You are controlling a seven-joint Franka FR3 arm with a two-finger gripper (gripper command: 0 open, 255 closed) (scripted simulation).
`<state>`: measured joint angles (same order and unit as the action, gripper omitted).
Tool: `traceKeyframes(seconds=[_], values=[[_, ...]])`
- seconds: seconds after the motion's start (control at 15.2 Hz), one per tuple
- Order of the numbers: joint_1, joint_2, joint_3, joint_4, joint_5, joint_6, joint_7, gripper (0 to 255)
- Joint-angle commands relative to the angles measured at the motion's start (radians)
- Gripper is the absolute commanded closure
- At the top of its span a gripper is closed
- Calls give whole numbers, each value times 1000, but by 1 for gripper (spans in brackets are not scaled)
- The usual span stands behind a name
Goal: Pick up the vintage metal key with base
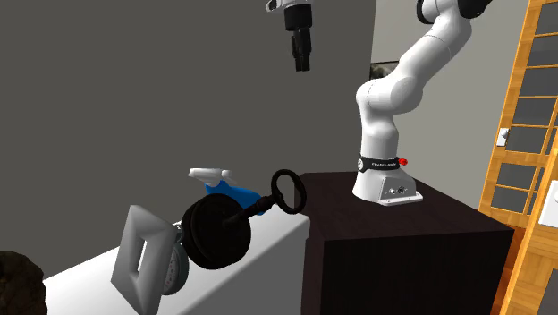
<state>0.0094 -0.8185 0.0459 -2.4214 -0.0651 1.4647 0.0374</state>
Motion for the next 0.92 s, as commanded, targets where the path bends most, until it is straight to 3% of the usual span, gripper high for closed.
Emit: traceKeyframes(seconds=[0.0, 0.86], values=[[0, 0, 0, 0, 0, 0, 0, 0], [67, 223, 226, -29, 269, 211, 337, 0]])
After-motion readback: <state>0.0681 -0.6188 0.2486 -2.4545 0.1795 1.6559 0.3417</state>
